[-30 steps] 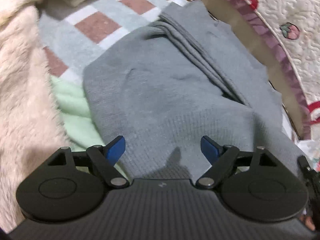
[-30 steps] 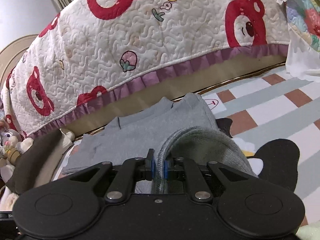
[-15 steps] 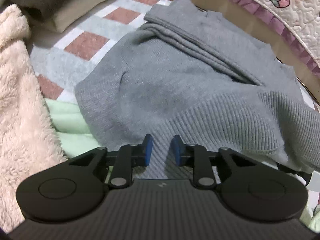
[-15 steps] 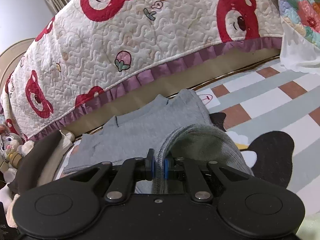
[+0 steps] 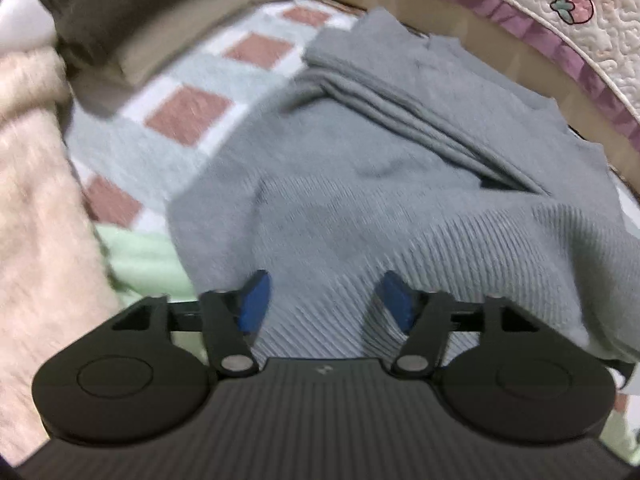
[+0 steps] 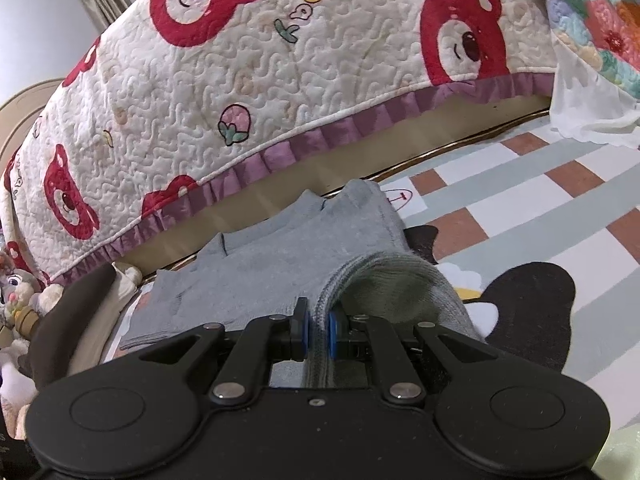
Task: Fold clothes
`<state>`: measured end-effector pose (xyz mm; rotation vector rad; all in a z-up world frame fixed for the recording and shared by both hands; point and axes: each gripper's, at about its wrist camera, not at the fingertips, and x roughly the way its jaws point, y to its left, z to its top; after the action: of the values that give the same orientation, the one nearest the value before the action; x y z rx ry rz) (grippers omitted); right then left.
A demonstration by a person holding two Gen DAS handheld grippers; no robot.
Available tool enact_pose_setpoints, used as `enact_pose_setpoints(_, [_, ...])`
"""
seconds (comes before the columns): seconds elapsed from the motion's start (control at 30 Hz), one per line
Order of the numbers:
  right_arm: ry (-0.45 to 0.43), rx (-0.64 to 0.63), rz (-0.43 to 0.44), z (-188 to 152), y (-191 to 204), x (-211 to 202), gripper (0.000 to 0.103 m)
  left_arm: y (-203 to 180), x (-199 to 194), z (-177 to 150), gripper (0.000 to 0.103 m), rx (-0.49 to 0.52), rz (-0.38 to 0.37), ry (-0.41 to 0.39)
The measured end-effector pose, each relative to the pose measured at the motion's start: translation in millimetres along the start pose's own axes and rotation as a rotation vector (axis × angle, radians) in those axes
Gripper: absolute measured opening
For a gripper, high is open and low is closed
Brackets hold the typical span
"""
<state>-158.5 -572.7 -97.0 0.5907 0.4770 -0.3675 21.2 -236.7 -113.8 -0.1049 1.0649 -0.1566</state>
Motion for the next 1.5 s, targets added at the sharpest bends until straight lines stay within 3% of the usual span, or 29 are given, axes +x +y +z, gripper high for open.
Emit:
enact_pose_setpoints(0.27, [0.0, -0.047, 0.027, 11.0, 8.7, 3.2, 0.012, 37.8, 14.5, 6.5, 0.086, -0.222, -0.189, 0.162])
enact_pose_setpoints(0.4, [-0.012, -0.066, 0.031, 18.0, 13.4, 8.4, 0.012, 26.9, 23.1, 2.1, 0.09, -0.143, -0.166, 0.171])
enact_pose_setpoints(0.5, [-0.02, -0.046, 0.037, 19.7, 11.3, 12.2, 0.012, 15.1, 27.4, -4.7, 0.088, -0.053, -0.127, 0.111])
enact_pose_setpoints(0.53, [-0.025, -0.018, 0.044, 17.7, 9.5, 14.5, 0.012, 8.4, 29.1, -7.6, 0.085, -0.006, -0.093, 0.085])
enact_pose_setpoints(0.57, [-0.022, 0.005, 0.054, 13.8, 9.5, 18.3, 0.012, -1.4, 28.1, -9.2, 0.068, 0.056, -0.055, 0.063])
enact_pose_setpoints(0.6, [-0.02, 0.028, 0.063, 10.0, 9.6, 22.0, 0.012, -9.9, 24.4, -9.7, 0.041, 0.104, -0.054, 0.041])
enact_pose_setpoints(0.67, [-0.008, 0.048, 0.074, 2.4, 13.2, 28.8, 0.012, -23.1, 16.5, -11.4, 0.015, 0.176, -0.105, -0.004])
enact_pose_setpoints(0.7, [0.001, 0.045, 0.076, -1.2, 16.8, 31.9, 0.012, -29.2, 14.9, -14.5, 0.012, 0.215, -0.124, -0.026])
enact_pose_setpoints(0.8, [0.001, 0.002, 0.094, -3.8, 29.7, 33.7, 0.012, -40.0, 18.0, -21.9, 0.012, 0.285, -0.086, -0.034])
enact_pose_setpoints(0.87, [0.001, 0.0, 0.105, -2.5, 31.1, 32.0, 0.012, -37.0, 13.6, -19.7, 0.015, 0.26, -0.068, -0.028])
enact_pose_setpoints(0.9, [0.0, 0.0, 0.107, -1.5, 30.4, 30.9, 0.012, -34.0, 8.8, -17.9, 0.026, 0.243, -0.055, -0.029])
enact_pose_setpoints(0.93, [-0.001, -0.001, 0.104, -0.6, 27.9, 29.2, 0.012, -30.5, 3.4, -14.6, 0.039, 0.222, -0.031, -0.034])
enact_pose_setpoints(0.97, [-0.002, -0.002, 0.1, 0.3, 25.4, 27.5, 0.012, -26.0, -0.7, -10.6, 0.067, 0.196, -0.01, -0.039])
enact_pose_setpoints(1.0, [-0.002, 0.005, 0.094, 0.9, 22.4, 26.3, 0.012, -18.0, -3.5, -5.7, 0.081, 0.153, -0.005, -0.031])
enact_pose_setpoints(1.07, [0.003, 0.029, 0.086, 2.0, 14.2, 24.4, 0.012, 2.1, -7.6, 4.6, 0.081, 0.046, -0.03, -0.005])
enact_pose_setpoints(1.17, [0.013, 0.069, 0.086, 1.3, 5.2, 23.7, 0.012, 34.3, -7.0, 13.8, 0.081, -0.114, -0.154, 0.048])
enact_pose_setpoints(1.2, [0.014, 0.074, 0.089, 0.9, 4.5, 24.1, 0.012, 41.9, -4.9, 15.1, 0.081, -0.152, -0.165, 0.071])
enact_pose_setpoints(1.4, [0.0, 0.106, 0.117, -1.6, 4.9, 23.8, 0.015, 66.7, 18.7, 1.8, 0.083, -0.396, -0.284, 0.211])
enact_pose_setpoints(1.5, [0.006, 0.085, 0.114, -1.7, 7.6, 25.0, 0.015, 61.3, 23.9, -0.9, 0.085, -0.389, -0.286, 0.219])
